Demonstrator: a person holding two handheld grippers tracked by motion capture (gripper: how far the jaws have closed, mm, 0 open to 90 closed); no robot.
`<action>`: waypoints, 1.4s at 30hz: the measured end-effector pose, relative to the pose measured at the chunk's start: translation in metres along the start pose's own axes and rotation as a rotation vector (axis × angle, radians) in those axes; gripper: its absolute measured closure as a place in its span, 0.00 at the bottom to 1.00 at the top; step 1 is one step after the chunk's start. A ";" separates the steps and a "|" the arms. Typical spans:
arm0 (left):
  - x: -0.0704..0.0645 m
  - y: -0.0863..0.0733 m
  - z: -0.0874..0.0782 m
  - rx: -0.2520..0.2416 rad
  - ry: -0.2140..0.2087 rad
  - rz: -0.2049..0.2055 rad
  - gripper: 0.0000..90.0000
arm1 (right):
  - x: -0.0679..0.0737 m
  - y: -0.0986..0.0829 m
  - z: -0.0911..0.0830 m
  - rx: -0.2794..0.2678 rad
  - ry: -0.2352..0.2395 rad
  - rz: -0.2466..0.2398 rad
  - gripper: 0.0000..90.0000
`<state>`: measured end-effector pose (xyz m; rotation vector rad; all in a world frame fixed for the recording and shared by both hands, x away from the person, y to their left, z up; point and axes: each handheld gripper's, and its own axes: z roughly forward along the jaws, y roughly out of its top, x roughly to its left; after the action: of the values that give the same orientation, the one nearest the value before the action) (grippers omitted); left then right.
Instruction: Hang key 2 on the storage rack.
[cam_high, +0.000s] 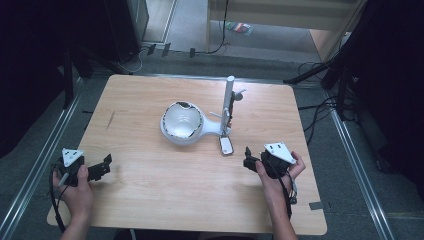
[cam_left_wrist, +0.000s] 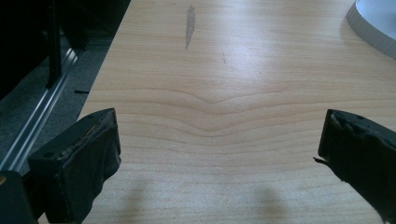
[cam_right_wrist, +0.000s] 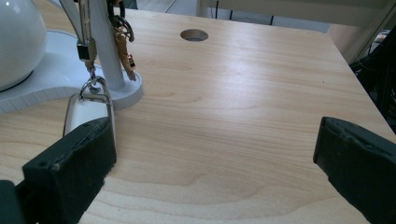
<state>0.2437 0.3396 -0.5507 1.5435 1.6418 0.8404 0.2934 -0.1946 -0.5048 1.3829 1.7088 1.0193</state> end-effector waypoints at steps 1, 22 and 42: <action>0.000 0.000 0.000 -0.001 0.000 0.000 0.00 | -0.001 -0.001 0.000 0.000 -0.001 0.003 0.00; 0.000 0.000 0.000 -0.003 0.000 0.002 0.00 | -0.045 -0.035 -0.016 0.042 -0.098 -0.012 0.00; 0.000 0.000 0.000 -0.002 0.000 0.002 0.00 | -0.093 -0.067 -0.037 0.069 -0.098 0.068 0.00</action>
<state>0.2430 0.3394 -0.5507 1.5439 1.6396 0.8431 0.2489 -0.2996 -0.5443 1.5188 1.6486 0.9215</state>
